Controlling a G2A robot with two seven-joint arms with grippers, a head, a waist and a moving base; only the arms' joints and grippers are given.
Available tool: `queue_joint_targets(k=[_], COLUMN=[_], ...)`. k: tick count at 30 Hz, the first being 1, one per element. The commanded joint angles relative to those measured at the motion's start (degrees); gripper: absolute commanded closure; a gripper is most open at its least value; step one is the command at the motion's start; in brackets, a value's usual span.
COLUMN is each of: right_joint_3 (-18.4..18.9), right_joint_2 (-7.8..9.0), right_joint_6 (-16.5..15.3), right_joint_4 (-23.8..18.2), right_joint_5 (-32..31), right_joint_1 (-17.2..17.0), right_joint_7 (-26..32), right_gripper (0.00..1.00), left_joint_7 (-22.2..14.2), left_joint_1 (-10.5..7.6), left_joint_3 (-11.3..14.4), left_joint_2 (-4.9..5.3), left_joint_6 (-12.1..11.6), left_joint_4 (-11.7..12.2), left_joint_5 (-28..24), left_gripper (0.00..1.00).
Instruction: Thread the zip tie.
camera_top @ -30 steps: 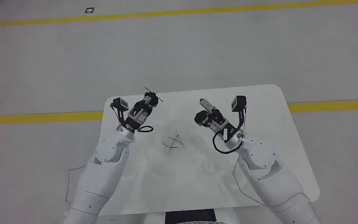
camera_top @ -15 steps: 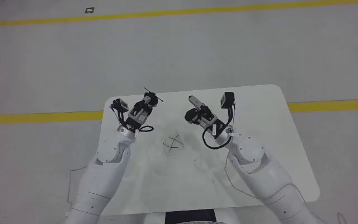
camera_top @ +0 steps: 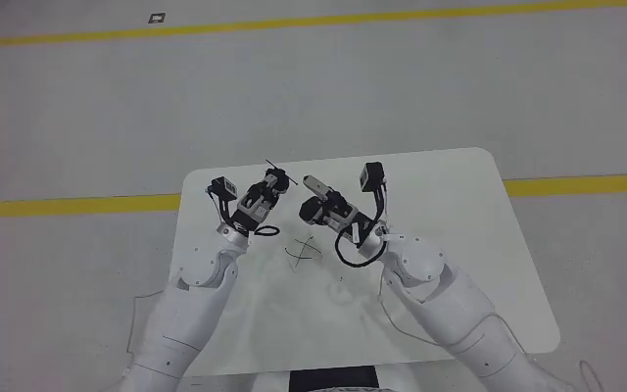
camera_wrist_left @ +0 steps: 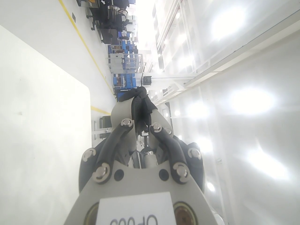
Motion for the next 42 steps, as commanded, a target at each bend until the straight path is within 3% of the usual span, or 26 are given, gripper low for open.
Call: queue_joint_targets(k=[1, 13, 18, 19, 25, 42], right_joint_3=[0.09, -2.86, -3.90, -4.04, -4.13, -3.55], right_joint_2=[-0.05, -1.87, -2.73, -2.86, -3.39, -4.33], right_joint_6=[-0.14, -2.99, -4.51, -4.74, -5.80, -6.07], right_joint_4=[-0.06, 7.37, 10.17, 10.69, 12.40, 13.78], right_joint_5=[-0.17, -1.86, -1.25, -1.18, -0.72, -2.51], right_joint_1=[-0.10, 4.46, 5.74, 5.90, 6.11, 6.60], right_joint_7=[-0.36, -3.11, -4.13, -4.09, -3.61, -2.63], right_gripper=[0.00, 0.00, 0.29, 0.51, 0.62, 0.76], left_joint_7=[0.02, 0.02, 0.02, 0.02, 0.02, 0.02], left_joint_1=[0.00, 0.00, 0.00, 0.00, 0.00, 0.00], left_joint_3=[0.00, 0.00, 0.00, 0.00, 0.00, 0.00], left_joint_2=[0.00, 0.00, 0.00, 0.00, 0.00, 0.00], left_joint_6=[0.01, 0.01, 0.01, 0.01, 0.01, 0.01], left_joint_4=[0.00, 0.00, 0.00, 0.00, 0.00, 0.00], left_joint_5=[0.00, 0.00, 0.00, 0.00, 0.00, 0.00], left_gripper=[1.00, 1.00, 1.00, 1.00, 1.00, 1.00])
